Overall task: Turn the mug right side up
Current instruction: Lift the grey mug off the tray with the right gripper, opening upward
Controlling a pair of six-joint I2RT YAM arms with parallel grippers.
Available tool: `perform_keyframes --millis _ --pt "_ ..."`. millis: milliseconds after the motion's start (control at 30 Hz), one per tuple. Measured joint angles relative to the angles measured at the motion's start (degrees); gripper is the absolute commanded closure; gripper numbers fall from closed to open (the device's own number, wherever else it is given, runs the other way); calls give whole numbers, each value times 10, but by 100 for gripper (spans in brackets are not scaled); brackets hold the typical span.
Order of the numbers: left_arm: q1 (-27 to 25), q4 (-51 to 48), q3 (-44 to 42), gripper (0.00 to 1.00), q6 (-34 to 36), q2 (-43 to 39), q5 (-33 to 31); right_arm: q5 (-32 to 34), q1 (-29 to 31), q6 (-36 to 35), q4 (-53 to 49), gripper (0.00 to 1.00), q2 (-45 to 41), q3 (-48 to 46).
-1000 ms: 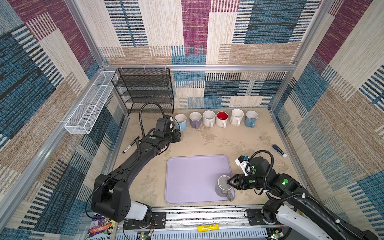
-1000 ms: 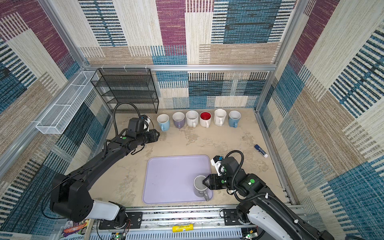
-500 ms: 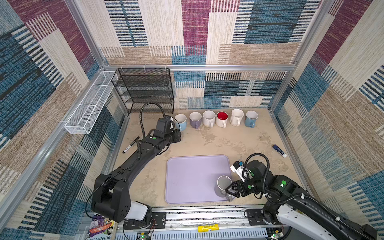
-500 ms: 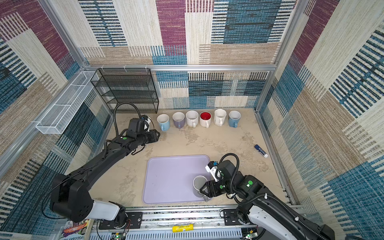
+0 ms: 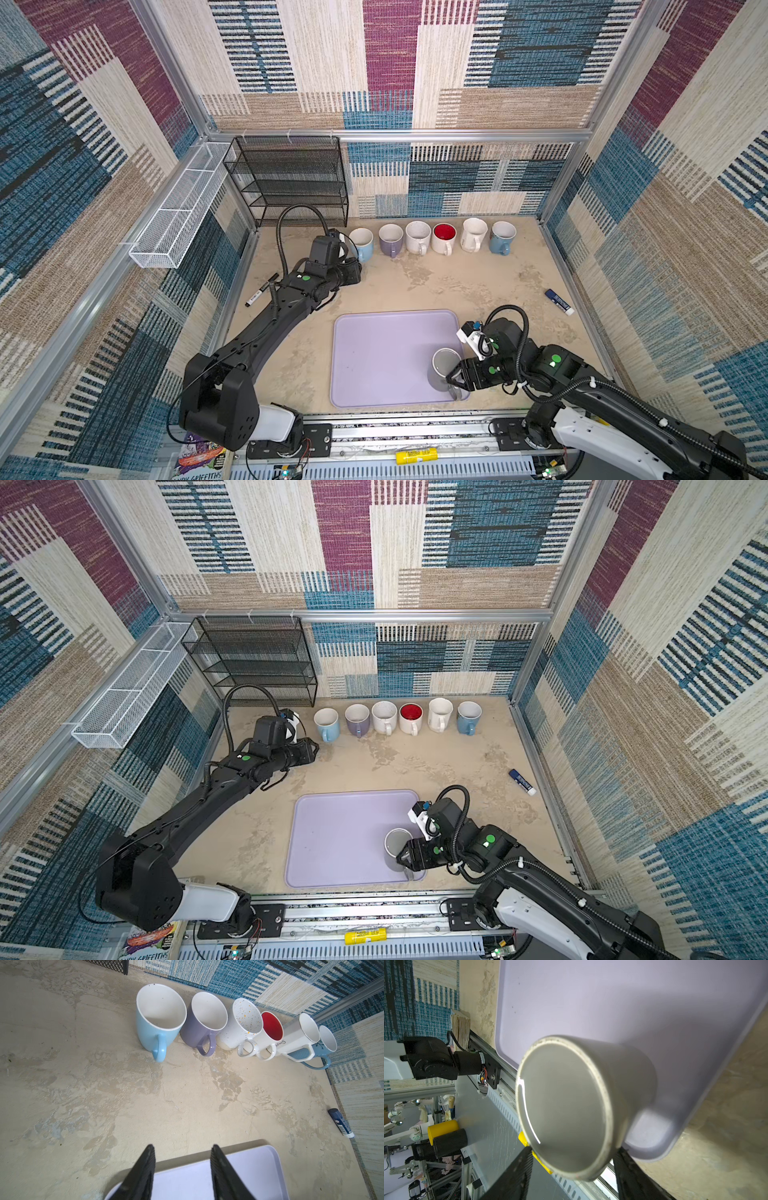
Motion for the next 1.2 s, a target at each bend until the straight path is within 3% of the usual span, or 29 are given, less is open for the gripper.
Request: perform_keyframes --millis 267,900,1200 --pt "0 -2 -9 55 0 -10 -1 39 1 13 34 38 40 16" --pt "0 5 -65 55 1 -61 -11 195 1 -105 72 38 279 185" --pt "0 18 -94 56 -2 -78 -10 243 1 -115 67 40 309 214"
